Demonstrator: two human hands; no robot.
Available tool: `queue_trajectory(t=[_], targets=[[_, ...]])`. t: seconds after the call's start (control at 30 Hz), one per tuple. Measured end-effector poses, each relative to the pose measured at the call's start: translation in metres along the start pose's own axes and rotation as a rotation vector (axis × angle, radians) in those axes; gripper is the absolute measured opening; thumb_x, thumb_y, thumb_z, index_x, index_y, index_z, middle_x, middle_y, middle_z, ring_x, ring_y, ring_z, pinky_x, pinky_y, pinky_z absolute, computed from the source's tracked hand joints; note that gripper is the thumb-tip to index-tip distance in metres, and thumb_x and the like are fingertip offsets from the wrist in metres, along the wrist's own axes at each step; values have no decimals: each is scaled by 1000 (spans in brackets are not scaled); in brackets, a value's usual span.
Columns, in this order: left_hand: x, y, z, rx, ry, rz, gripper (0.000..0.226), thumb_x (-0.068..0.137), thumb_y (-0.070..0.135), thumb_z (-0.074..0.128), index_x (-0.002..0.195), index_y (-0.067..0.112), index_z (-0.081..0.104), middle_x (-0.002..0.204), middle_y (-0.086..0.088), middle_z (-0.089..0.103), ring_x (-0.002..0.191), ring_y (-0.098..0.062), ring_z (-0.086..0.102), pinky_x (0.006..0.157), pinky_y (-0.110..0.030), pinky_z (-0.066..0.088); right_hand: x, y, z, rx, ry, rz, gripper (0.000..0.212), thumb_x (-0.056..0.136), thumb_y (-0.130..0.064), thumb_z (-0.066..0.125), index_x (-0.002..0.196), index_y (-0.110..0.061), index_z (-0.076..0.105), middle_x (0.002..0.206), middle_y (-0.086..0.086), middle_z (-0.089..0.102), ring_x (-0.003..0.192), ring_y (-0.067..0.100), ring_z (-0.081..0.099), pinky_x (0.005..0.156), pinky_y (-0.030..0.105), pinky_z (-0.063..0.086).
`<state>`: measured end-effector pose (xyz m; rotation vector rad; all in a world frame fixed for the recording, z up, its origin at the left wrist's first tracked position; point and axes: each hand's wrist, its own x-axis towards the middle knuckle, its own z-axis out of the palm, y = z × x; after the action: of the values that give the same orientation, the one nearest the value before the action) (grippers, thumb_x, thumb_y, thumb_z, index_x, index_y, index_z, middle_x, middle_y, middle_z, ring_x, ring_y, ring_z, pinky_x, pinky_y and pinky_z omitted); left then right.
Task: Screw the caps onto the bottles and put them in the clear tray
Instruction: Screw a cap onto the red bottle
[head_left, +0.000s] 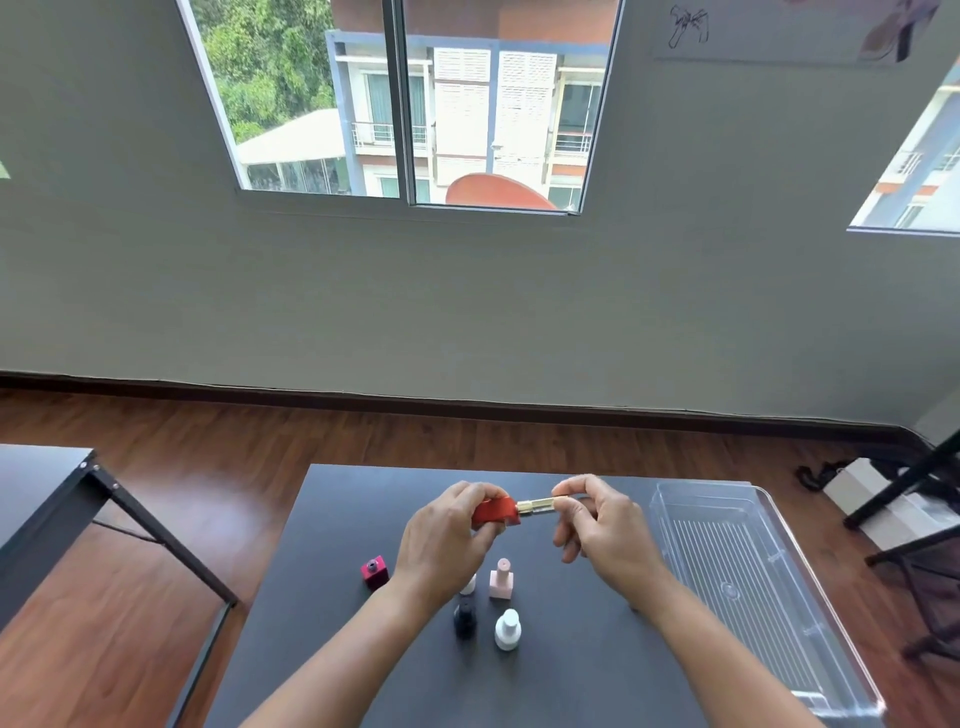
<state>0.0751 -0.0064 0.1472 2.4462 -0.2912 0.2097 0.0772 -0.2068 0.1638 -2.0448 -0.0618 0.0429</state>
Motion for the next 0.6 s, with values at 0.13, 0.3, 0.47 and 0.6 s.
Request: queue_trajectory(t=[0.13,0.3,0.47,0.6], targets=[[0,0,-1,-26,-28,-34,25,84,38,70,108,37,62,103,17,65,80,-6,59,72,-24,53,-1,1,-1,-47,21,-76,22,93,-12,57,90,-34,59,71,-1,71,56,12,65,54,13,46],[2,0,-3,-83,-63,-62,29,85,34,69,113,35,62,107,14,65,85,-9,59,78,-30,53,-1,2,0,12,0,-72,29,88,-1,59,94,-30,63,75,0,71,60,12,66,57,14,48],[2,1,-6,-49,-79,-33,24,85,34,69,107,39,61,97,17,62,79,-8,58,74,-30,53,-1,3,-2,-37,-26,-54,13,93,-19,58,85,-27,64,65,-2,72,48,16,64,48,17,46],[1,1,-8,-88,-61,-12,24,84,27,71,101,41,60,95,19,61,79,-4,59,74,-27,53,-2,1,-4,-70,-49,20,50,88,-61,51,64,-18,62,53,1,70,39,17,61,45,20,47]])
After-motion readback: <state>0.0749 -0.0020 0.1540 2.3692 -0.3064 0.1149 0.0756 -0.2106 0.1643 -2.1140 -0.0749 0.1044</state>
